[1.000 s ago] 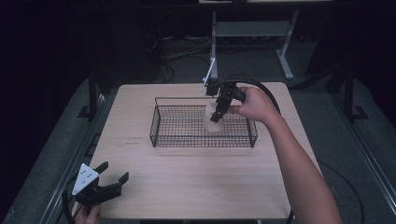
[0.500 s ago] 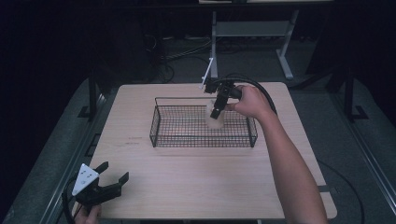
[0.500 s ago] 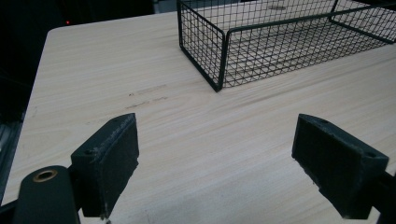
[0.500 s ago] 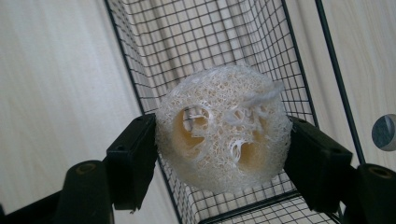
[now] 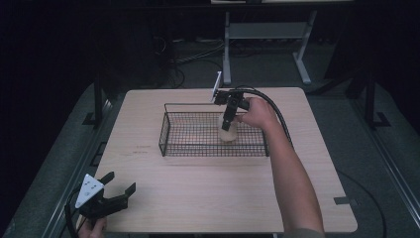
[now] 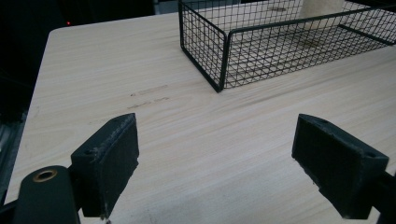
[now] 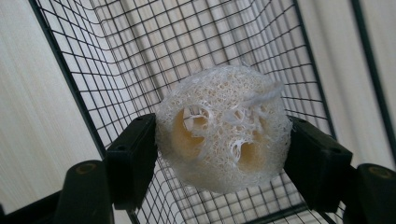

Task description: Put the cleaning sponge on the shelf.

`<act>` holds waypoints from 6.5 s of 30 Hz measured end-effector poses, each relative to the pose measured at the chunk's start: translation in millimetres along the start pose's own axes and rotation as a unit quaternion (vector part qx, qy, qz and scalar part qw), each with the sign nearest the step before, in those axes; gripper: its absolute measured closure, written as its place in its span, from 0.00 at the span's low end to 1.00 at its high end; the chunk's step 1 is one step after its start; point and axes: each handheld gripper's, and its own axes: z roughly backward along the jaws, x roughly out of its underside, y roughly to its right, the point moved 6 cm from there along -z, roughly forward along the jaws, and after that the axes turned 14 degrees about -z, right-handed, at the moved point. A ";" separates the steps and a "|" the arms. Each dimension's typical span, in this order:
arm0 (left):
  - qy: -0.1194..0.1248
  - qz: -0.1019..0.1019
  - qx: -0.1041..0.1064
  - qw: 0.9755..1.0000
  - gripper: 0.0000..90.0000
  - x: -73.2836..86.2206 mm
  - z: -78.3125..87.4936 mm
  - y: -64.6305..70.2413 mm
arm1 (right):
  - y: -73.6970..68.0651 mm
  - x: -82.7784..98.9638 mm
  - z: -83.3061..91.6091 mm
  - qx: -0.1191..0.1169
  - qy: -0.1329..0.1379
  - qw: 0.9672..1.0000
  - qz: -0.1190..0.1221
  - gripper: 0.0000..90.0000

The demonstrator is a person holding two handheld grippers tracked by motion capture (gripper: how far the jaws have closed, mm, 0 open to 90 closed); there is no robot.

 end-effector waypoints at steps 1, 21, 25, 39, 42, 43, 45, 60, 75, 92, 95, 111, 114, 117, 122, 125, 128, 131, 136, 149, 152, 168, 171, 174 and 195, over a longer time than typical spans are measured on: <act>0.000 0.002 -0.001 1.000 0.16 0.2 0.0 -0.1 | -1.1 -1.0 -3.3 -0.001 -0.002 1.000 -0.001 0.33; -0.002 0.003 0.000 1.000 0.16 -0.9 -3.4 0.1 | -0.3 13.4 -22.1 -0.021 0.001 1.000 -0.004 0.33; -0.002 0.001 0.000 1.000 0.16 -1.3 -3.4 1.0 | 2.1 14.6 -19.5 -0.026 0.013 1.000 -0.012 0.33; -0.001 0.000 0.001 1.000 0.16 -1.0 -2.6 1.0 | 2.2 17.8 -31.0 -0.033 0.021 0.999 -0.015 0.31; 0.000 0.002 -0.001 1.000 0.16 -0.9 -2.4 0.2 | 1.1 18.5 -30.2 -0.032 0.016 0.999 -0.014 0.23; 0.000 0.001 0.000 1.000 0.16 -0.8 -2.4 0.3 | 0.9 18.4 -28.9 -0.033 0.017 0.999 -0.017 0.22; -0.001 0.000 0.002 1.000 0.16 -1.5 -2.2 1.6 | 1.4 18.8 -21.2 -0.046 0.031 0.998 -0.022 0.22; -0.002 -0.001 0.001 1.000 0.16 -1.4 -1.9 2.2 | -3.1 32.5 9.4 -0.046 0.052 0.997 -0.017 0.20; 0.000 -0.004 0.003 1.000 0.16 -1.3 -0.9 3.8 | -16.9 47.7 34.5 -0.043 0.068 0.997 0.006 0.19; 0.000 -0.002 0.004 1.000 0.16 -1.0 -0.9 3.9 | -29.6 68.5 42.5 -0.045 0.064 0.997 0.019 0.19; 0.000 -0.003 0.004 1.000 0.16 -1.2 -1.1 4.3 | -32.2 73.2 40.1 -0.045 0.060 0.997 0.023 0.19; -0.003 -0.003 0.004 1.000 0.16 -0.1 -2.2 4.2 | -45.7 94.4 35.4 -0.046 0.065 0.996 0.036 0.19; -0.004 -0.004 0.005 1.000 0.16 0.1 -2.2 4.6 | -47.9 98.4 31.9 -0.050 0.064 0.996 0.037 0.19; -0.004 -0.003 0.006 1.000 0.16 -0.2 -2.9 5.3 | -50.1 103.2 28.7 -0.051 0.062 0.996 0.038 0.19; -0.005 -0.005 0.006 1.000 0.16 -0.3 -3.0 5.9 | -51.3 109.2 26.1 -0.054 0.062 0.996 0.036 0.19; -0.004 -0.004 0.006 1.000 0.16 -0.3 -3.0 5.8 | -51.3 111.3 25.4 -0.051 0.063 0.996 0.036 0.19; -0.005 -0.006 0.006 1.000 0.16 -0.3 -2.9 6.0 | -52.9 114.8 24.5 -0.055 0.066 0.996 0.035 0.19; -0.005 -0.006 0.006 1.000 0.16 -0.4 -2.9 6.2 | -53.9 117.9 23.4 -0.056 0.068 0.995 0.036 0.19; -0.005 -0.008 0.006 1.000 0.16 -0.5 -3.1 6.6 | -54.2 123.4 21.7 -0.056 0.070 0.995 0.033 0.19; -0.006 -0.008 0.006 1.000 0.16 -0.4 -3.1 6.8 | -53.4 141.5 17.1 -0.054 0.067 0.996 0.027 0.19; -0.005 -0.009 0.007 1.000 0.16 -0.5 -3.0 7.0 | -54.3 145.3 16.8 -0.057 0.073 0.995 0.024 0.19; -0.005 -0.010 0.006 1.000 0.16 -0.5 -3.1 7.2 | -52.6 166.1 7.7 -0.055 0.073 0.996 0.015 0.19; -0.006 -0.009 0.006 1.000 0.16 -0.2 -3.0 7.0 | -53.7 170.7 5.9 -0.054 0.075 0.996 0.014 0.19; -0.005 -0.011 0.006 1.000 0.16 -0.4 -2.6 7.1 | -53.5 174.0 4.1 -0.057 0.076 0.995 0.012 0.19; -0.008 -0.013 0.008 1.000 0.16 -0.3 -3.5 8.5 | -52.2 198.7 -5.7 -0.058 0.078 0.995 -0.003 0.19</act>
